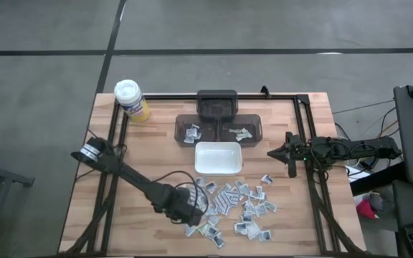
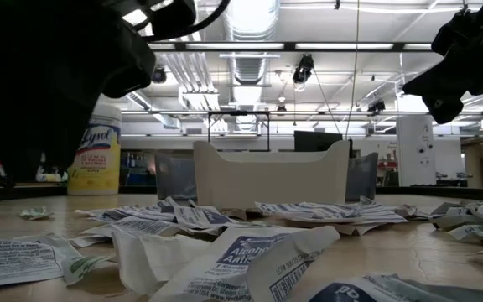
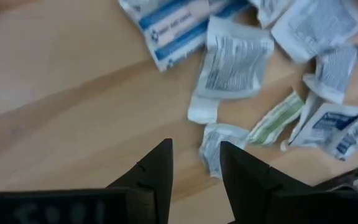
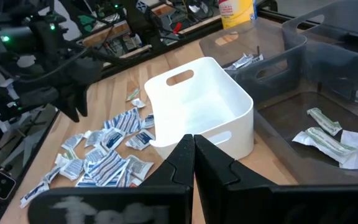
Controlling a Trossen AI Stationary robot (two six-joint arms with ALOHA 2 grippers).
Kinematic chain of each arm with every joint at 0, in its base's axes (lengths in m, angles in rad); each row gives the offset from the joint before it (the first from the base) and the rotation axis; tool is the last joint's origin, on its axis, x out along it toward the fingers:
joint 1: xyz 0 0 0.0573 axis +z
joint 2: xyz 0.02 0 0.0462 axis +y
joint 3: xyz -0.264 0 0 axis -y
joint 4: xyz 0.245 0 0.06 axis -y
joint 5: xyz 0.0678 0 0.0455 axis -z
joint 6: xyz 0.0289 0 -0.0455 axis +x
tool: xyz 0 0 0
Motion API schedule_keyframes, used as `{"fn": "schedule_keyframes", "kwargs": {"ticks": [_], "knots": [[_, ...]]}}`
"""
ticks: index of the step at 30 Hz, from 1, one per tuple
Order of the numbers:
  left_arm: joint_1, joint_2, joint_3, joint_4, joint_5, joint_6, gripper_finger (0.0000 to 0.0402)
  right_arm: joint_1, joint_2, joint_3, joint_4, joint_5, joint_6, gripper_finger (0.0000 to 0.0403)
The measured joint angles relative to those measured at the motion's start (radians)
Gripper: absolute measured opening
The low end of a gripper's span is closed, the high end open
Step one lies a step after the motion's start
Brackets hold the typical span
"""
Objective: Pick & Place First Aid Supplies
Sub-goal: Put the alcohol pad into the bottom left black bin
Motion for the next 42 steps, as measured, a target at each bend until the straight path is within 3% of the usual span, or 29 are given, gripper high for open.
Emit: {"fn": "schedule_keyframes", "kwargs": {"ticks": [7,23,34,42], "knots": [[-0.03,0.021,-0.005,0.098,-0.053,0.039,0.0124,0.0,0.0,0.0,0.0,0.0,0.0,0.0008],[-0.043,0.07,-0.005,0.126,-0.035,-0.001,0.0124,0.0,0.0,0.0,-0.003,0.0,0.0,0.0008],[-0.042,0.131,-0.001,0.094,-0.001,-0.042,0.0122,0.0,0.0,0.0,-0.003,0.0,0.0,0.0008],[-0.042,0.129,-0.001,0.029,0.016,-0.062,0.0097,0.0,0.0,0.0,-0.003,0.0,0.0,0.0008]]}}
